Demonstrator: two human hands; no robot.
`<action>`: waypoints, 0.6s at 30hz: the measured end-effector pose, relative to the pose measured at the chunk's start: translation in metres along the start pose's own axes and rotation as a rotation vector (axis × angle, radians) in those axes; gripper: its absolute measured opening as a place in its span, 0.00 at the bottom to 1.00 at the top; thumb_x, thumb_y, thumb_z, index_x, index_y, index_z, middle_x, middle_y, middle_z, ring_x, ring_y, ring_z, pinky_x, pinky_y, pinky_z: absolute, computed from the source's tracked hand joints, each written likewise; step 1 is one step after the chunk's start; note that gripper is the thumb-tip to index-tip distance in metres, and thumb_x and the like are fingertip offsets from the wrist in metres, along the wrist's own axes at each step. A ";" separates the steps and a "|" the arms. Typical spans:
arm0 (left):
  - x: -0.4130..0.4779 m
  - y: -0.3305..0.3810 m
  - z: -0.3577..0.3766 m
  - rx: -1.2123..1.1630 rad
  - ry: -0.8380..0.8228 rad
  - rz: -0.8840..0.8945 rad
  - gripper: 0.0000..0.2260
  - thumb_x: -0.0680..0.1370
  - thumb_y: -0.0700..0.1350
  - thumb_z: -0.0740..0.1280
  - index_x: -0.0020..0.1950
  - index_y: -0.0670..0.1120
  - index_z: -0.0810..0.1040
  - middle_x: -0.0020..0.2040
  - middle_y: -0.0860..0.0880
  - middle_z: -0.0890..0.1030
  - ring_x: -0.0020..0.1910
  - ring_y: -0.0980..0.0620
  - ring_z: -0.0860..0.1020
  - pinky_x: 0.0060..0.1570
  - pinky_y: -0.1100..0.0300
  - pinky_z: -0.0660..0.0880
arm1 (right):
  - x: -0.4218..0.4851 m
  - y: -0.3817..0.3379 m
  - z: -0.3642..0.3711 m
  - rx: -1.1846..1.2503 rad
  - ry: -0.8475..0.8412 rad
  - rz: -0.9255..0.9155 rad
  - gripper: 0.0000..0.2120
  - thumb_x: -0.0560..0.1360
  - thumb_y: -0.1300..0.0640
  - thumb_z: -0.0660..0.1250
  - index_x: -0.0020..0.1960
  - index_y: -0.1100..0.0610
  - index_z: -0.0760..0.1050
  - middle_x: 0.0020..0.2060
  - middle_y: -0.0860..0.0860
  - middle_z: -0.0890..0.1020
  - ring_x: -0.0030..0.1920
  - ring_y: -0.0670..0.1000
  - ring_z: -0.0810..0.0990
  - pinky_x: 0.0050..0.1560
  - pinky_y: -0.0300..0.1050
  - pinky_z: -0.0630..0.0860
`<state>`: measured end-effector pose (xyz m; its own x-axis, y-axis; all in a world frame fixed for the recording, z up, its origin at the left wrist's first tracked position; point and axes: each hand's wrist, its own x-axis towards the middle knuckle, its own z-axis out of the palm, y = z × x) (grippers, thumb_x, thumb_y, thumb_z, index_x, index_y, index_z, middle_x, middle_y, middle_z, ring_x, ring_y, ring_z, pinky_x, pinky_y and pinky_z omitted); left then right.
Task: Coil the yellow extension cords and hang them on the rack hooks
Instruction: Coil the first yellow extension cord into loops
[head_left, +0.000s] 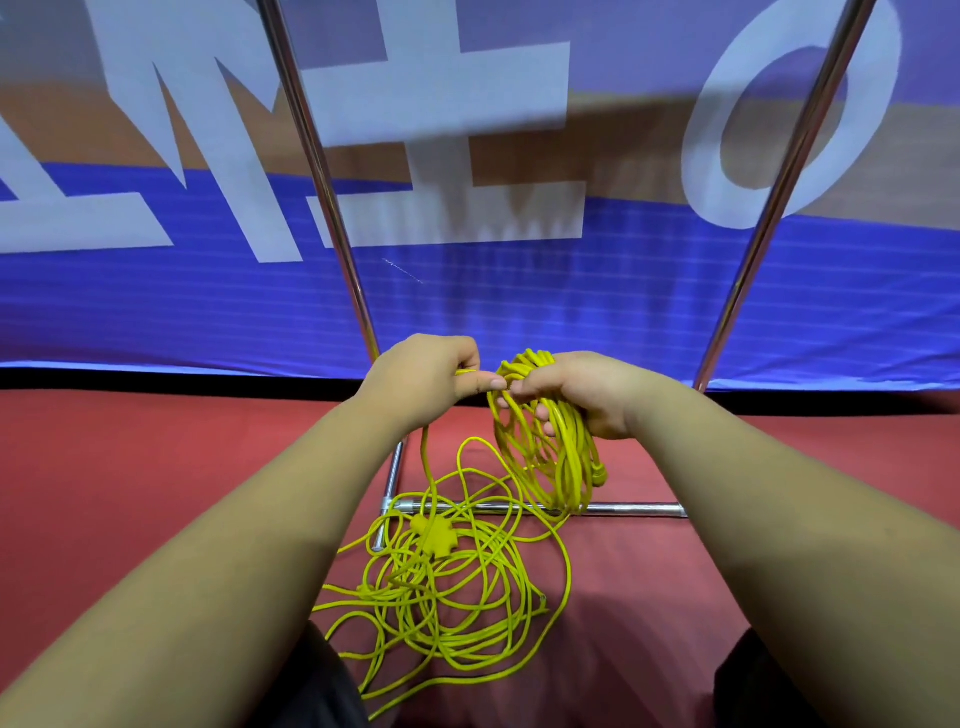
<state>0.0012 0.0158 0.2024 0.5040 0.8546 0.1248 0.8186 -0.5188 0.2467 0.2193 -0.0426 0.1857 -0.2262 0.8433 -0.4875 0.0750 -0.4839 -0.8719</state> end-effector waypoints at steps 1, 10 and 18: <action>0.000 -0.002 -0.001 -0.017 0.005 -0.007 0.23 0.73 0.74 0.66 0.41 0.53 0.74 0.34 0.51 0.77 0.38 0.51 0.76 0.36 0.53 0.73 | -0.001 0.000 0.002 -0.014 -0.009 -0.014 0.09 0.81 0.58 0.70 0.56 0.61 0.84 0.33 0.52 0.80 0.28 0.46 0.73 0.29 0.40 0.75; -0.004 -0.030 -0.010 -0.094 -0.219 -0.005 0.22 0.75 0.67 0.71 0.38 0.49 0.74 0.31 0.49 0.80 0.33 0.52 0.80 0.34 0.56 0.73 | 0.005 -0.007 -0.010 -0.037 0.139 -0.080 0.09 0.80 0.57 0.71 0.44 0.60 0.83 0.29 0.55 0.72 0.27 0.50 0.70 0.31 0.43 0.74; -0.004 -0.050 -0.025 -0.044 -0.234 0.006 0.12 0.75 0.60 0.75 0.41 0.54 0.78 0.36 0.53 0.81 0.39 0.53 0.79 0.44 0.49 0.78 | 0.004 -0.004 -0.013 -0.048 0.302 -0.018 0.10 0.81 0.58 0.69 0.43 0.61 0.83 0.25 0.53 0.72 0.24 0.51 0.71 0.30 0.42 0.75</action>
<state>-0.0483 0.0384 0.2135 0.5631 0.8205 -0.0982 0.8051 -0.5179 0.2893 0.2307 -0.0341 0.1866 0.0704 0.8866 -0.4572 0.1206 -0.4626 -0.8783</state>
